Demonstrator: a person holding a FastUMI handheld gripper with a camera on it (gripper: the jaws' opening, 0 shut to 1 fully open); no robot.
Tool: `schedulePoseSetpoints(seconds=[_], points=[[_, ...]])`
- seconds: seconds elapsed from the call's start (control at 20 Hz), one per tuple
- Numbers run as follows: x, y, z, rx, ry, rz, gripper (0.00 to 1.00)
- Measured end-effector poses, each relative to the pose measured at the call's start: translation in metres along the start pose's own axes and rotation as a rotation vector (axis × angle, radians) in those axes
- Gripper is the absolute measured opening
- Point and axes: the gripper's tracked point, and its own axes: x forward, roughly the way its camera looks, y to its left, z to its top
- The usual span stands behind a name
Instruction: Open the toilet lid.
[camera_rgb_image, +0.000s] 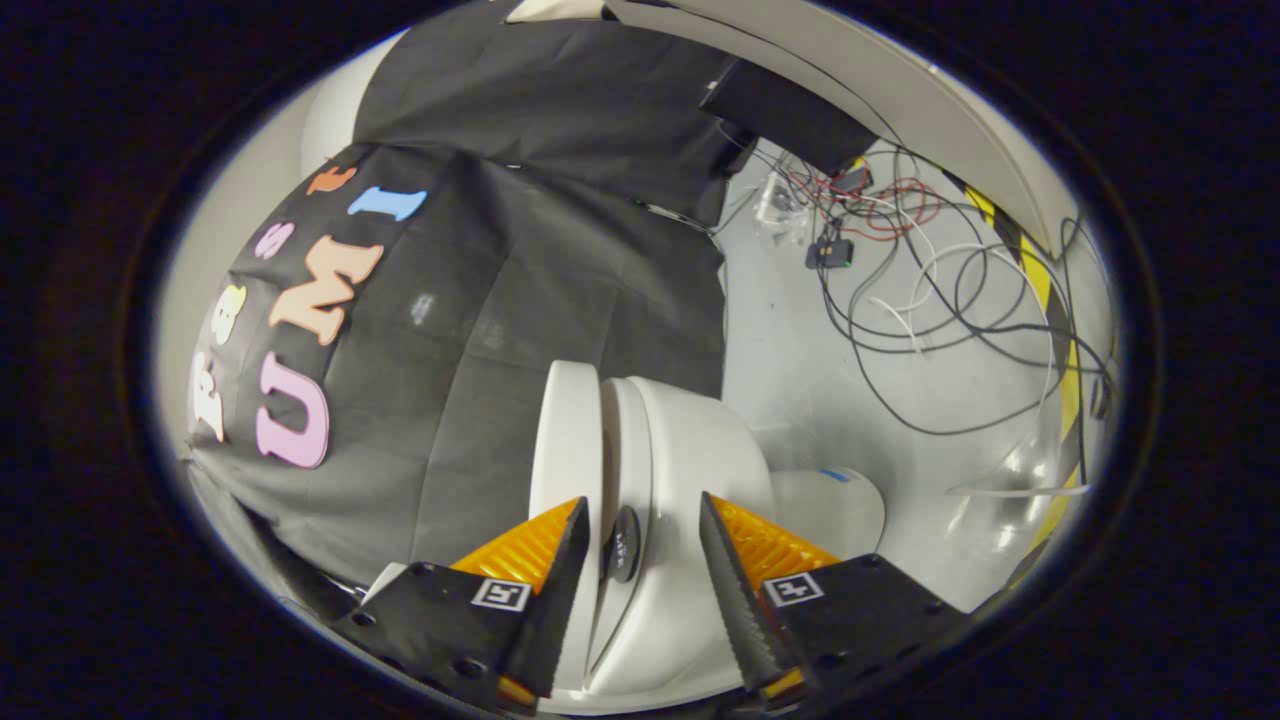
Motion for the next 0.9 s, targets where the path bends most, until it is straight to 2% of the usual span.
schedulePoseSetpoints(seconds=[0.35, 0.45, 0.6, 0.65, 0.8, 0.9], points=[[0.002, 0.0, -0.015, 0.036, 0.026, -0.007, 0.64], [0.012, 0.008, -0.012, 0.064, 0.016, 0.024, 0.55], [0.005, 0.01, -0.008, 0.069, 0.008, 0.029, 0.4], [0.005, 0.017, -0.007, 0.087, 0.009, 0.042, 0.39], [0.012, 0.022, -0.01, 0.116, 0.023, 0.057, 0.11], [0.01, 0.021, -0.013, 0.11, 0.049, 0.061, 0.11]])
